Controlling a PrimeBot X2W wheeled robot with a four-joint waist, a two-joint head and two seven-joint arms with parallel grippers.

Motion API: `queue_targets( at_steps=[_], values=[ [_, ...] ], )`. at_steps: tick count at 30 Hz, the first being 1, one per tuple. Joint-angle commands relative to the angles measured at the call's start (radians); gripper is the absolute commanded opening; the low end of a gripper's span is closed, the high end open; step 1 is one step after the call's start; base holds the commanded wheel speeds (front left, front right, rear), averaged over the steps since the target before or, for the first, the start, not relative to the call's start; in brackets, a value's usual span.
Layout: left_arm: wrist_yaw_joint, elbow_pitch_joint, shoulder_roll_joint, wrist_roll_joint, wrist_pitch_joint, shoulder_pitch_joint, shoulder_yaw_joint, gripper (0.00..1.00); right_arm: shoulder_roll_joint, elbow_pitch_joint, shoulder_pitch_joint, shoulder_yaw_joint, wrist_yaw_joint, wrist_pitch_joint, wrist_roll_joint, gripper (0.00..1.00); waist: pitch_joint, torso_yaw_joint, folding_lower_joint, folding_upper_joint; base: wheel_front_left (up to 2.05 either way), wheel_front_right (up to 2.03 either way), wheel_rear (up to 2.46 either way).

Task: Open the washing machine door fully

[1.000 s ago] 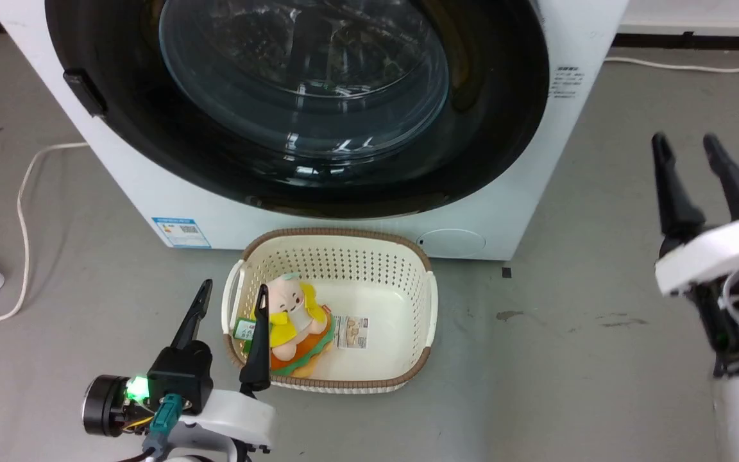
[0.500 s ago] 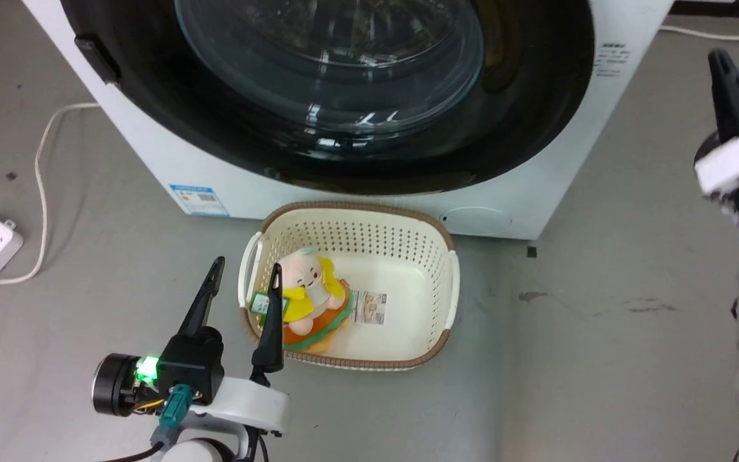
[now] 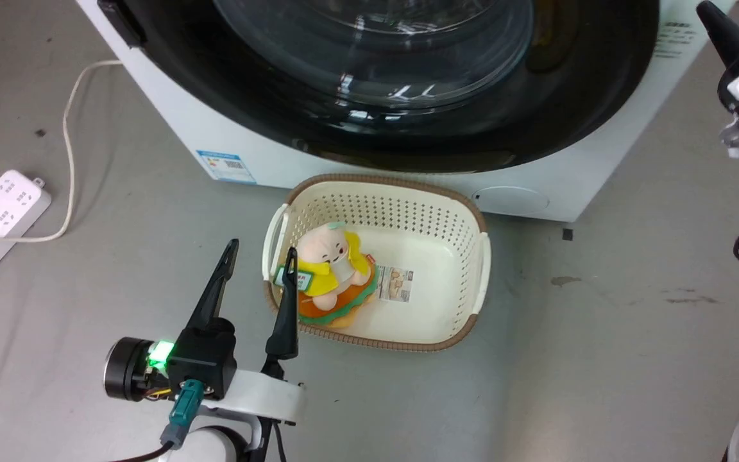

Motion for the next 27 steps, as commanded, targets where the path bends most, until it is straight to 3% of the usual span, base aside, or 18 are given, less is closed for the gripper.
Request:
queue_targets(
  at_steps=[1, 14, 27],
  values=[
    [0.007, -0.004, 0.002, -0.008, -0.009, -0.014, -0.004, 1.0, -0.008, 0.017, -0.035, -0.01, 0.0, 0.014, 0.018, 0.0, 0.007, 0.007, -0.0001, 0.0, 0.0, 0.0, 0.0],
    [0.023, -0.01, 0.0, -0.014, -0.037, -0.031, -0.035, 1.0, -0.042, 0.249, -0.215, -0.121, 0.0, 0.225, 0.082, 0.0, 0.047, 0.052, -0.0001, 0.0, 0.0, 0.0, 0.0],
    [0.032, -0.012, 0.003, -0.014, -0.064, -0.04, -0.051, 1.0, -0.047, 0.347, -0.261, -0.196, 0.0, 0.399, 0.13, 0.0, 0.034, 0.064, -0.0001, 0.0, 0.0, 0.0, 0.0]
  ],
)
